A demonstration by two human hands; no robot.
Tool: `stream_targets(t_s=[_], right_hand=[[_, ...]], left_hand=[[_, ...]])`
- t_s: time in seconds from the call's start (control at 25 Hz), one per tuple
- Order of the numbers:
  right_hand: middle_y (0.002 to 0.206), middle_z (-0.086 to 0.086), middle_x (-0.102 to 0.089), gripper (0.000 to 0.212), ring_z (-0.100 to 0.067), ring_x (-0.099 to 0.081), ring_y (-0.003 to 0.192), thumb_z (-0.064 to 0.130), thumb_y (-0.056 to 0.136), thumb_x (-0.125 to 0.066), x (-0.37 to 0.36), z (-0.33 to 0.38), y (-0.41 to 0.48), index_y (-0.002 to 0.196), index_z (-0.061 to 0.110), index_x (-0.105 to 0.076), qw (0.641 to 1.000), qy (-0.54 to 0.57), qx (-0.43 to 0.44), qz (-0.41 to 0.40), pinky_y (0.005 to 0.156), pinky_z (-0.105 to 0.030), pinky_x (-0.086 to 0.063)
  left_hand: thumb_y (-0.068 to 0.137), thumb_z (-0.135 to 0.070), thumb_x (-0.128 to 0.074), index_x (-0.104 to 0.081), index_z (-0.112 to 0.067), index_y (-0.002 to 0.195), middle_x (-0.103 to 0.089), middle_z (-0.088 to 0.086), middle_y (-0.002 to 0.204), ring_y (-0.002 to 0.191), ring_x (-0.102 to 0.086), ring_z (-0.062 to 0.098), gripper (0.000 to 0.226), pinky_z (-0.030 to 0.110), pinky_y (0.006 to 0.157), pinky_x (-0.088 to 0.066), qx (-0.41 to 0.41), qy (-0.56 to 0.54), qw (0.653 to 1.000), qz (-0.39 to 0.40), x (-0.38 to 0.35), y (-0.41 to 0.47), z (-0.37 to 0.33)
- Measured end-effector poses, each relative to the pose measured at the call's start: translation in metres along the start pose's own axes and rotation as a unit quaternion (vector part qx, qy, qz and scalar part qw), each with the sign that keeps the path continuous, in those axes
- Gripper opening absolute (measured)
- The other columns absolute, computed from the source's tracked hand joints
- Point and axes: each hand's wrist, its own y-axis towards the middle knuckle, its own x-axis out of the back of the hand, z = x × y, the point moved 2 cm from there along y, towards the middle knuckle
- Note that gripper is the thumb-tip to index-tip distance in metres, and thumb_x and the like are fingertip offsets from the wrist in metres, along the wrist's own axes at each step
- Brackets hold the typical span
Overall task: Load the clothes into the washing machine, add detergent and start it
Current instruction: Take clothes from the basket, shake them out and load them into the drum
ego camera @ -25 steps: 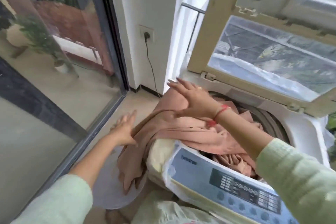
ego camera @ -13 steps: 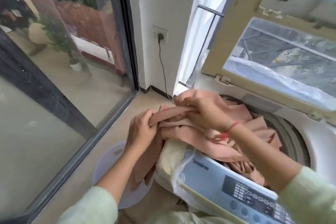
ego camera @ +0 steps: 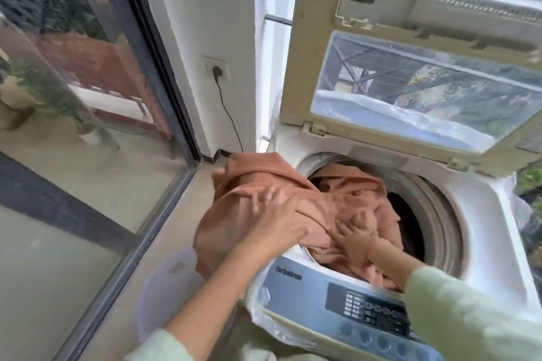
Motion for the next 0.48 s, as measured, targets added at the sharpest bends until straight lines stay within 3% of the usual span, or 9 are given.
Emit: stream_targets(t_s=[0.04,0.12,0.16,0.2,0.28,0.32,0.36,0.4,0.48], right_hand=[[0.152,-0.017,-0.027,0.092,-0.03,-0.032,0.138,0.054,0.084,-0.058,0.016,0.016,0.005,0.148,0.006,-0.013,0.999,-0.005,-0.037,-0.013,0.091,-0.021,-0.049],[0.132,-0.014,-0.052,0.062,-0.027,-0.053,0.119,0.043,0.087,-0.061,0.062,0.067,-0.004,0.133,0.004,-0.045,0.993,-0.098,0.056,-0.042,0.068,-0.013,-0.05],[0.128,-0.012,-0.056,0.039,-0.028,-0.057,0.114,0.029,0.094,-0.051,0.089,0.1,-0.018,0.126,0.005,-0.053,0.98,-0.153,0.079,-0.098,0.07,-0.02,-0.048],[0.126,-0.011,-0.057,0.032,-0.029,-0.058,0.111,0.022,0.097,-0.043,0.114,0.137,-0.033,0.123,0.008,-0.056,0.957,-0.189,0.134,-0.174,0.072,-0.026,-0.044],[0.134,-0.005,-0.05,0.041,-0.03,-0.052,0.119,0.04,0.092,-0.046,0.142,0.202,-0.041,0.128,0.021,-0.051,0.905,-0.206,0.229,-0.293,0.088,-0.036,-0.042],[0.144,-0.004,-0.039,0.059,-0.031,-0.04,0.129,0.056,0.084,-0.05,0.134,0.225,-0.028,0.136,0.03,-0.041,0.91,-0.19,0.243,-0.277,0.1,-0.047,-0.036],[0.153,-0.004,-0.025,0.074,-0.033,-0.026,0.138,0.067,0.078,-0.05,0.129,0.247,-0.016,0.142,0.036,-0.029,0.929,-0.217,0.219,-0.206,0.106,-0.06,-0.025],[0.157,-0.004,-0.014,0.08,-0.036,-0.014,0.142,0.069,0.077,-0.05,0.111,0.261,0.002,0.145,0.038,-0.022,0.941,-0.284,0.154,-0.104,0.105,-0.071,-0.013],[0.157,-0.005,-0.013,0.077,-0.04,-0.007,0.143,0.063,0.081,-0.051,0.078,0.288,0.026,0.146,0.033,-0.024,0.91,-0.413,0.036,0.0,0.098,-0.08,-0.008]], left_hand=[[0.085,-0.037,-0.058,-0.034,-0.028,0.141,-0.023,0.004,0.153,0.145,-0.002,0.025,0.061,0.053,0.116,-0.002,-0.001,-0.037,0.998,-0.058,0.008,-0.004,0.024],[0.08,-0.019,-0.057,-0.04,-0.025,0.139,-0.032,0.009,0.148,0.143,-0.017,0.031,0.062,0.047,0.116,-0.016,0.021,-0.117,0.977,-0.174,0.026,-0.017,0.084],[0.076,-0.013,-0.055,-0.038,-0.024,0.14,-0.033,0.01,0.148,0.141,-0.021,0.034,0.067,0.046,0.115,-0.019,0.05,-0.126,0.971,-0.194,0.031,-0.024,0.115],[0.075,-0.011,-0.057,-0.033,-0.025,0.143,-0.03,0.01,0.149,0.141,-0.02,0.034,0.074,0.045,0.116,-0.019,0.092,-0.114,0.972,-0.182,0.03,-0.03,0.146],[0.074,-0.021,-0.07,-0.012,-0.026,0.15,-0.016,0.008,0.155,0.143,-0.01,0.031,0.096,0.045,0.116,-0.017,0.171,-0.075,0.98,-0.068,0.01,-0.042,0.19],[0.07,-0.031,-0.076,-0.002,-0.027,0.15,-0.009,0.007,0.156,0.144,-0.006,0.03,0.109,0.047,0.116,-0.016,0.185,-0.07,0.98,0.001,-0.005,-0.047,0.204],[0.068,-0.038,-0.078,0.006,-0.029,0.15,-0.003,0.007,0.158,0.145,-0.002,0.03,0.118,0.049,0.116,-0.014,0.186,-0.071,0.979,0.054,-0.019,-0.05,0.208],[0.068,-0.04,-0.078,0.012,-0.03,0.149,0.001,0.007,0.158,0.145,0.0,0.03,0.121,0.051,0.116,-0.012,0.183,-0.074,0.976,0.091,-0.035,-0.048,0.21],[0.069,-0.039,-0.078,0.018,-0.03,0.147,0.002,0.005,0.158,0.145,-0.003,0.028,0.124,0.051,0.115,-0.014,0.199,-0.087,0.969,0.121,-0.061,-0.045,0.21]])
